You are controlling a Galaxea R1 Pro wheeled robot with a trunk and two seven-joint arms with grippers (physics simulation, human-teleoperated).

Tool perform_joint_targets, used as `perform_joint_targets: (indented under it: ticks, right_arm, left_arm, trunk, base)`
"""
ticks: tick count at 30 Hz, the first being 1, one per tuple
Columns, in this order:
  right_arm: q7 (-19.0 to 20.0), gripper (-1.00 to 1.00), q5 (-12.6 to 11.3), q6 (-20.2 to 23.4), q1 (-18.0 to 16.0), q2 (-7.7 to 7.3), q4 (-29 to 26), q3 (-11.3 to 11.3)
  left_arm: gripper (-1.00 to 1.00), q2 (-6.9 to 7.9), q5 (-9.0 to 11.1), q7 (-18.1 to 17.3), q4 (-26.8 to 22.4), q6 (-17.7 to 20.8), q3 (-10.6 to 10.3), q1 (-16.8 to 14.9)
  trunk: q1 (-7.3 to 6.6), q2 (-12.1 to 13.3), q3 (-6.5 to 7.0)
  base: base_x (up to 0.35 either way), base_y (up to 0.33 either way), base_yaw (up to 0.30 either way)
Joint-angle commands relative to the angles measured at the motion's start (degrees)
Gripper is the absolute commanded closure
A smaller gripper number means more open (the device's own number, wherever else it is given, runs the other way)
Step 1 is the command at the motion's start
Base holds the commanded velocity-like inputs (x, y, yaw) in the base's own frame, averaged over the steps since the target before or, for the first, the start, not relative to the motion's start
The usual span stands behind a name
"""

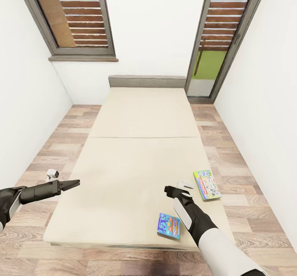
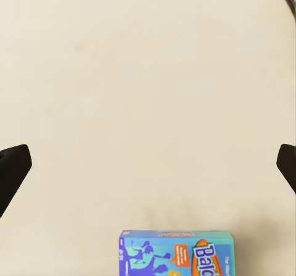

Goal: Put all the toys in the child's room - the three board games (two on the bed and one on the table), the two jigsaw puzzles on the table, and the tennis ball on the table - inside the toy box on the table in the child's room.

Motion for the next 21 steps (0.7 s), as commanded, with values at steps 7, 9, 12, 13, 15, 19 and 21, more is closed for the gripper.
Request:
perform_joint_targets:
  ticks: [7,9,12,13,15,19,21]
  right_arm:
    - [-0.48,-1.00,-0.12,0.30,-0.08,-0.04,-0.10,0.24]
    - [-0.48,-1.00,-0.07,0.30,-0.08,-0.04,-0.10,0.24]
    - [-0.48,-1.00,-0.01,0.36,-0.11,-0.04,-0.10,0.24]
    - [-0.48,-1.00,0.00,0.36,-0.11,-0.04,-0.10,0.24]
    - [-0.48,-1.00,0.01,0.38,-0.12,-0.04,-0.10,0.24]
    - [-0.48,-1.00,-0.04,0.39,-0.12,-0.04,-0.10,0.26]
    - [-0.48,-1.00,-0.05,0.39,-0.13,-0.07,-0.10,0.25]
  left_arm:
    - [-1.00,0.00,-0.07,-0.24,0.00,0.60,-0.04,-0.04]
    - [-1.00,0.00,-0.04,-0.24,0.00,0.56,-0.02,-0.04]
    - [-1.00,0.00,0.01,-0.24,0.00,0.53,0.04,-0.04]
    - [-1.00,0.02,0.06,-0.24,0.00,0.53,0.05,-0.04]
    - [-1.00,0.18,0.29,-0.24,-0.23,0.52,0.04,-0.04]
    - [-1.00,0.50,0.52,-0.24,-1.15,0.77,0.02,-0.04]
    - [-1.00,0.60,0.57,-0.24,-1.76,1.44,0.00,-0.01]
  trunk:
    - [0.03,-0.10,-0.70]
    - [0.03,-0.10,-0.87]
    - [0.03,-0.10,-1.13]
    - [0.03,-0.10,-1.22]
    - [0.03,-0.10,-1.39]
    - [0.03,-0.10,-1.73]
    - [0.03,-0.10,-1.91]
  base:
    - [0.000,0.000,0.000]
    - [0.000,0.000,0.000]
    - [0.000,0.000,0.000]
    - [0.000,0.000,0.000]
    - [0.000,0.000,0.000]
    - [0.000,0.000,0.000]
    - [0.000,0.000,0.000]
